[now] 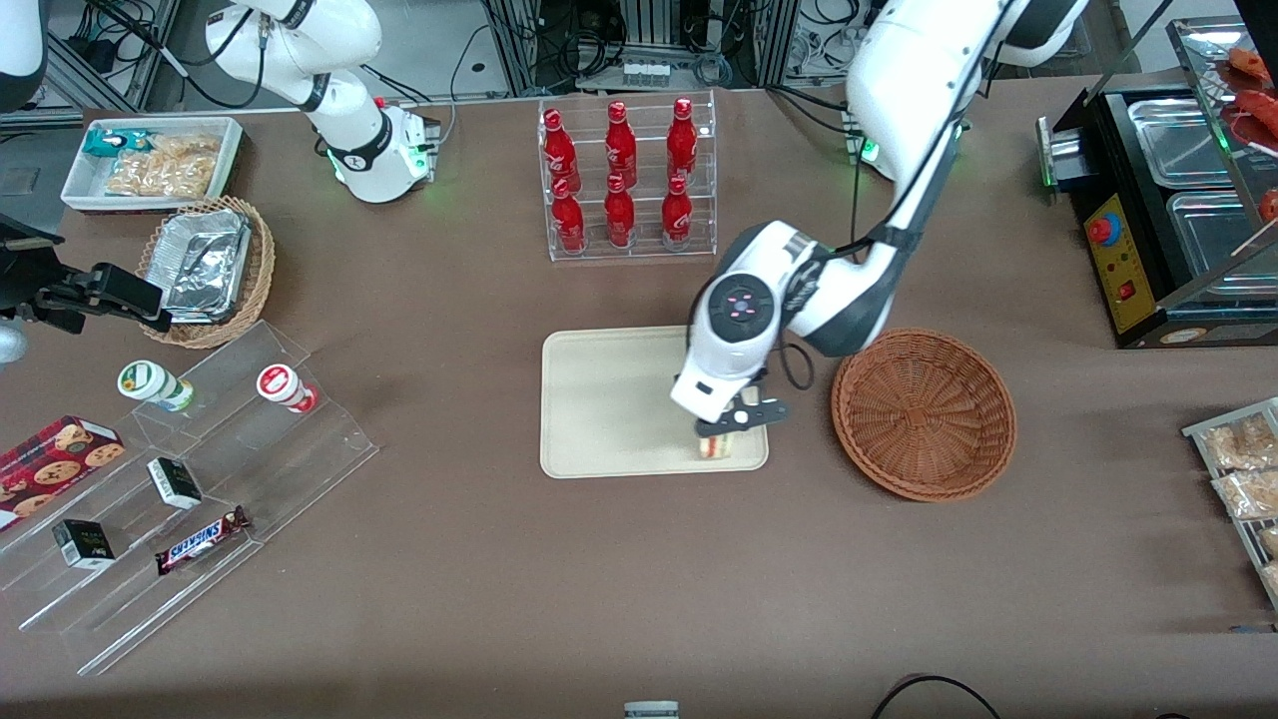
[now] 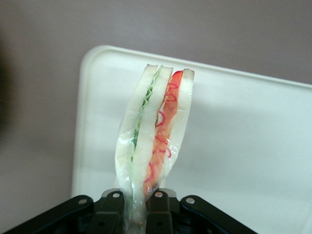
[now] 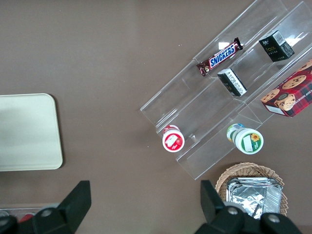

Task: Place sandwich from basket to tray
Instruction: 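Lift the sandwich and carry it over the beige tray, then lower the sandwich onto the tray and open the left gripper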

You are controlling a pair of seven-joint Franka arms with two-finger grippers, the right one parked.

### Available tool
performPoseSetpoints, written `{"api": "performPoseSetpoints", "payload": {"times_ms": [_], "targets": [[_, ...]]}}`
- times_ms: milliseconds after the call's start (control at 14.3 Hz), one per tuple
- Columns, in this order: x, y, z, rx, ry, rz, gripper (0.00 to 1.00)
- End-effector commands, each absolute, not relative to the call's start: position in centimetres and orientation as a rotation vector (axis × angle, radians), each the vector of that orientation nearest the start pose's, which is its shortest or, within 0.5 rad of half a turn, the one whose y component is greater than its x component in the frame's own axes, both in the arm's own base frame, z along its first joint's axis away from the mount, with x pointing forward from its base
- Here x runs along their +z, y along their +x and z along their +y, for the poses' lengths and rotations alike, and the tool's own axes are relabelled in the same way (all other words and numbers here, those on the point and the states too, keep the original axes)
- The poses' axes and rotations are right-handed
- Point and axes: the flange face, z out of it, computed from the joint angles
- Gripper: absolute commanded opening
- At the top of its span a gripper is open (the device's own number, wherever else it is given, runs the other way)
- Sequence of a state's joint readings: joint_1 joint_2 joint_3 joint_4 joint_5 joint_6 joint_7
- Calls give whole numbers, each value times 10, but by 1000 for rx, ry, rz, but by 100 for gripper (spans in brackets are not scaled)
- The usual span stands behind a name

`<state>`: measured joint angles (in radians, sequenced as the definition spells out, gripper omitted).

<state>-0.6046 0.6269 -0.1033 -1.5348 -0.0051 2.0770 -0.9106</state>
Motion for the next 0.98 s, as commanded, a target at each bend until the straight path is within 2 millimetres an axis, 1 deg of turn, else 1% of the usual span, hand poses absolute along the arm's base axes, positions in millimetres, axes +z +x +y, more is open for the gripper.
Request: {"api": "performPoseSetpoints", "payload": {"times_ms": [0, 140, 280, 350, 420, 490, 560, 630, 700, 840, 910], "targets": [[273, 529, -485, 145, -3101, -390, 0], [264, 528, -499, 142, -3106, -403, 0], [246, 518, -515, 139, -3109, -383, 0], [244, 519, -518, 115, -3131, -381, 0], [240, 514, -524, 99, -3143, -366, 0], [236, 511, -526, 100, -3140, -360, 4], [231, 512, -525, 108, -3139, -358, 18], [230, 513, -523, 113, -3138, -371, 61], [233, 513, -523, 109, -3141, -371, 99], [248, 518, -521, 97, -3148, -371, 100], [267, 518, -522, 76, -3160, -375, 100]]}}
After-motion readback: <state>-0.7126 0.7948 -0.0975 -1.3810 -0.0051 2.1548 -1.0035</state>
